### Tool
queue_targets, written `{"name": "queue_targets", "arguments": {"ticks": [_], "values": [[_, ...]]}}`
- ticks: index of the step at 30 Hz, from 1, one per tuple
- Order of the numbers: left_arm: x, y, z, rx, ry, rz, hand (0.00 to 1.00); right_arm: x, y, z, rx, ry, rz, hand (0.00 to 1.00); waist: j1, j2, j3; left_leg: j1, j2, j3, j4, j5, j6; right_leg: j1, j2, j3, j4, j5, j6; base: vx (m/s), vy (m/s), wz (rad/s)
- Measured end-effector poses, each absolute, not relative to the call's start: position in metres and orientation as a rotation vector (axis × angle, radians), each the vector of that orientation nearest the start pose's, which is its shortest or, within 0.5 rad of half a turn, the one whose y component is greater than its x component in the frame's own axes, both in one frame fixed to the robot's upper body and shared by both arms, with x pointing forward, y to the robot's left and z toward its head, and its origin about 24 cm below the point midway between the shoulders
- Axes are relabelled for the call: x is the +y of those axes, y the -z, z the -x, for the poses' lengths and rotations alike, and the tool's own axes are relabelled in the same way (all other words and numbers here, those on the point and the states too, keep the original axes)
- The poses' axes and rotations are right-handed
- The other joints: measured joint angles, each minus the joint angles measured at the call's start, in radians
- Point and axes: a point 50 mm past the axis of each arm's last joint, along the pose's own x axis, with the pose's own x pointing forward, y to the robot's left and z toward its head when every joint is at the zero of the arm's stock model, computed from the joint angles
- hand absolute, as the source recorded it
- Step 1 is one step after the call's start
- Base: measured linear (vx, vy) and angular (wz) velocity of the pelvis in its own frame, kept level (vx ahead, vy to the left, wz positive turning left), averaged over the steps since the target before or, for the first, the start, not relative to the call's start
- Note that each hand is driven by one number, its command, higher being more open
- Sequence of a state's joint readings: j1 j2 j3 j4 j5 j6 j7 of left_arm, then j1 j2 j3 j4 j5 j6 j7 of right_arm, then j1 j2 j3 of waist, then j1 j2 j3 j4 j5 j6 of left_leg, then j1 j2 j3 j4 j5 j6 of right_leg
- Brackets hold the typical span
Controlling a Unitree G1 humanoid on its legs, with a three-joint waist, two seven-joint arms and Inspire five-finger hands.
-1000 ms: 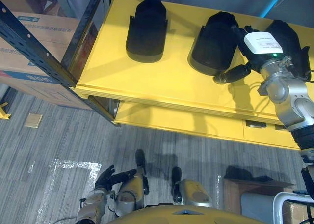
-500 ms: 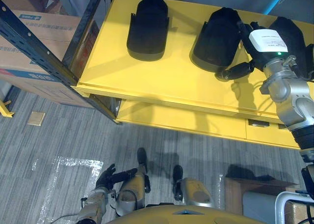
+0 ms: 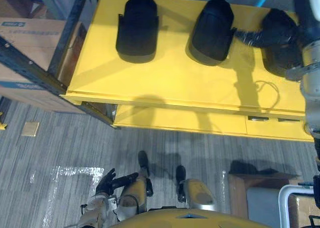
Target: Walk over and take three plastic housings, then place them on the shelf
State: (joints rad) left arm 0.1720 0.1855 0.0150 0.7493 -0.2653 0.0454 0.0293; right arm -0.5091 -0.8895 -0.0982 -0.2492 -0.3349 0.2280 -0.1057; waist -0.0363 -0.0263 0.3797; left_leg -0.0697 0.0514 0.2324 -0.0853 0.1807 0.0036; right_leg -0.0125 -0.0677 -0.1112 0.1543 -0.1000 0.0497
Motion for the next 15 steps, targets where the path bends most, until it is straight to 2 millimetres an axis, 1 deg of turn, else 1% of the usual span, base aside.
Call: {"name": "queue_targets", "arguments": {"ticks": [2,4,6,8,10,11,12,14,15], "values": [[0.225,0.135,-0.114,0.94,-0.268,0.074,1.0,-0.247,-0.299,-0.266,-0.683,0.41,1.108,1.0,-0.006,-0.007,-0.002,0.013,0.002,0.008,0.0,-0.004,-0.003,0.011,0.001,0.007,-0.001,0.0,0.0,0.02,-0.008,-0.13],[0.225,0.136,-0.114,0.937,-0.272,0.071,1.0,-0.244,-0.294,-0.264,-0.678,0.368,1.08,1.0,-0.007,-0.009,-0.001,0.014,0.002,0.007,-0.001,-0.004,-0.003,0.012,0.002,0.006,-0.002,0.0,0.0,0.0,0.0,0.0],[0.225,0.137,-0.112,0.943,-0.276,0.07,1.0,-0.239,-0.287,-0.267,-0.667,0.312,1.037,1.0,-0.008,-0.009,-0.001,0.015,0.002,0.007,-0.001,-0.004,-0.002,0.011,0.001,0.007,-0.002,0.0,0.0,0.0,0.0,0.0],[0.225,0.137,-0.112,0.946,-0.28,0.068,1.0,-0.232,-0.279,-0.27,-0.661,0.258,0.957,1.0,-0.006,-0.009,-0.002,0.015,0.002,0.006,-0.001,-0.003,-0.001,0.012,0.001,0.005,-0.002,0.0,0.0,0.0,0.0,0.0],[0.225,0.137,-0.112,0.947,-0.28,0.069,1.0,-0.215,-0.267,-0.273,-0.659,0.158,0.773,1.0,-0.003,-0.009,-0.002,0.016,0.001,0.003,0.0,-0.001,0.001,0.014,0.001,0.002,-0.002,0.002,0.003,0.0,0.014,0.03],[0.225,0.137,-0.112,0.946,-0.28,0.069,1.0,-0.209,-0.263,-0.274,-0.658,0.13,0.718,1.0,-0.003,-0.009,-0.002,0.016,0.001,0.002,0.0,-0.001,0.001,0.014,0.001,0.001,-0.002,0.002,0.004,0.01,0.012,0.04],[0.225,0.137,-0.113,0.946,-0.279,0.068,1.0,-0.197,-0.255,-0.275,-0.651,0.075,0.617,1.0,-0.001,-0.009,-0.002,0.016,0.0,-0.001,0.0,0.0,0.002,0.015,0.0,-0.001,-0.002,0.002,0.004,0.0,0.011,0.06],[0.224,0.138,-0.113,0.949,-0.274,0.064,1.0,-0.175,-0.24,-0.279,-0.625,0.004,0.488,1.0,0.007,-0.009,-0.002,0.015,-0.001,-0.004,0.0,0.0,0.002,0.017,0.0,-0.004,-0.001,0.002,0.004,0.01,0.014,0.07],[0.224,0.138,-0.112,0.953,-0.274,0.064,1.0,-0.153,-0.226,-0.284,-0.59,-0.057,0.387,1.0,0.013,-0.009,-0.002,0.014,0.0,-0.008,0.0,0.0,0.002,0.017,0.0,-0.008,0.0,0.002,0.003,0.0,0.014,0.07]]}}
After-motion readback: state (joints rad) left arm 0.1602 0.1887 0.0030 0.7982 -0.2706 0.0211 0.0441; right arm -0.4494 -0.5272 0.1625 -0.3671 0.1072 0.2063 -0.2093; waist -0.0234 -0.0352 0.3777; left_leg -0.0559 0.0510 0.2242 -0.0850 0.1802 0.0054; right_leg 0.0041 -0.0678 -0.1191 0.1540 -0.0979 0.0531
